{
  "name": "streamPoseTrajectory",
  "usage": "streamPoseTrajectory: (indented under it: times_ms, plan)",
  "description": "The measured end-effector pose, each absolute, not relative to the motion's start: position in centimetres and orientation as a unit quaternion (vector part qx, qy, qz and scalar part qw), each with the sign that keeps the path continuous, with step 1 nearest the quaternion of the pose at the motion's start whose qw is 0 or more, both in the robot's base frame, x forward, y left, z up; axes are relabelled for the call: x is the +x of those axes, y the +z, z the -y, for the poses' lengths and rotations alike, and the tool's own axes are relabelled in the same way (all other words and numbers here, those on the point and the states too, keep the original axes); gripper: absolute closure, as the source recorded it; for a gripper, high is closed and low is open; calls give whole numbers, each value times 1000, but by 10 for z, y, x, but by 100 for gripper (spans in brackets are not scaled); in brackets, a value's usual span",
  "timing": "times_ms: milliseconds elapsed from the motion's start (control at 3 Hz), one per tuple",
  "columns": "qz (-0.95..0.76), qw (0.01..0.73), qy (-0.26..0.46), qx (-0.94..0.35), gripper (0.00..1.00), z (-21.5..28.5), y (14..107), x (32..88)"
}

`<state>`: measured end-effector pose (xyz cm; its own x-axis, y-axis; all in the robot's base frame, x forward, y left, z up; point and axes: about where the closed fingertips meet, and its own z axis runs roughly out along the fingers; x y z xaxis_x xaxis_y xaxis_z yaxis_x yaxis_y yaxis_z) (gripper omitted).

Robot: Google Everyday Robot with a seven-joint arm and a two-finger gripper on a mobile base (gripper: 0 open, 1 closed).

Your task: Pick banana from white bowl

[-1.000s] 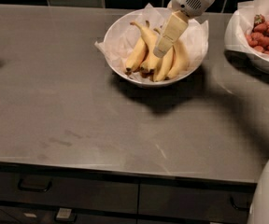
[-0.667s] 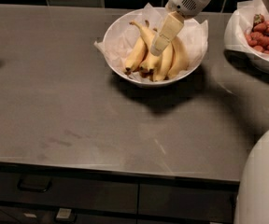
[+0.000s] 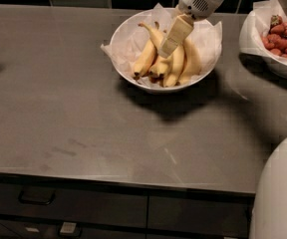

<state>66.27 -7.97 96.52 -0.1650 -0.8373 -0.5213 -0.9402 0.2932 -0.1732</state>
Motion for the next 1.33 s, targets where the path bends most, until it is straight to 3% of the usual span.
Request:
streamPoseTrajectory:
  times_ms: [1333]
  plan:
    - [-775, 243, 89, -577, 15, 76, 960, 666]
